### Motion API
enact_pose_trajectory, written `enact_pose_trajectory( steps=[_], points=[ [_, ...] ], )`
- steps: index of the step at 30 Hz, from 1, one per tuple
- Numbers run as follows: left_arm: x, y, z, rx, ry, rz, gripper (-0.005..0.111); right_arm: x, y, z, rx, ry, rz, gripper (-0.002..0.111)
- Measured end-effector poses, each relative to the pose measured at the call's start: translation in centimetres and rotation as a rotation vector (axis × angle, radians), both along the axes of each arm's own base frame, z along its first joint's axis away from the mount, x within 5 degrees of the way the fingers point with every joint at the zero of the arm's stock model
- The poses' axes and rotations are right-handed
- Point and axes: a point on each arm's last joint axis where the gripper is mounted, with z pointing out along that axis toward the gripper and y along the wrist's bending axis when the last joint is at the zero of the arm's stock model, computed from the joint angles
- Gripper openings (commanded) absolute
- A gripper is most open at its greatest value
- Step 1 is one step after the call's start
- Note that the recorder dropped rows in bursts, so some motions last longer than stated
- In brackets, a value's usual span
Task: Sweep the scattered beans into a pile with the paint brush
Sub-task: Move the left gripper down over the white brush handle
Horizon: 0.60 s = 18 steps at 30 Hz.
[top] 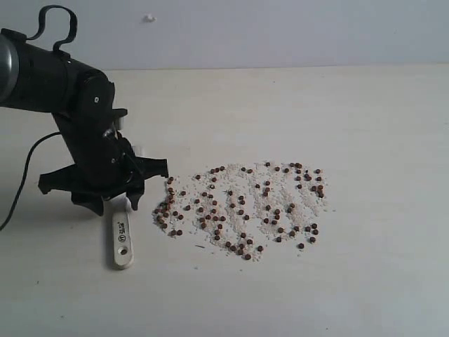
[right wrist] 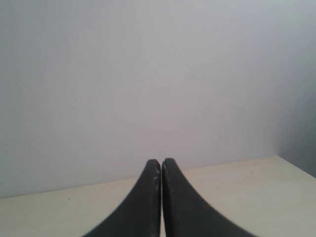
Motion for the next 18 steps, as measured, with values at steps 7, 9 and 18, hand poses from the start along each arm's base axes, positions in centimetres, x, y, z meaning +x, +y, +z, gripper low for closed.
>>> enact_pose_trajectory(
  steps=[7, 9, 18],
  points=[
    [0.10, -0.06, 0.01, -0.007, -0.011, -0.001, 0.051, 0.00, 0.00, 0.00, 0.000, 0.000, 0.000, 0.000],
    [0.11, -0.07, 0.01, -0.008, -0.012, -0.001, 0.051, 0.00, 0.00, 0.00, 0.000, 0.000, 0.000, 0.000],
    [0.11, -0.07, 0.01, -0.008, -0.012, -0.001, 0.051, 0.00, 0.00, 0.00, 0.000, 0.000, 0.000, 0.000]
  ],
)
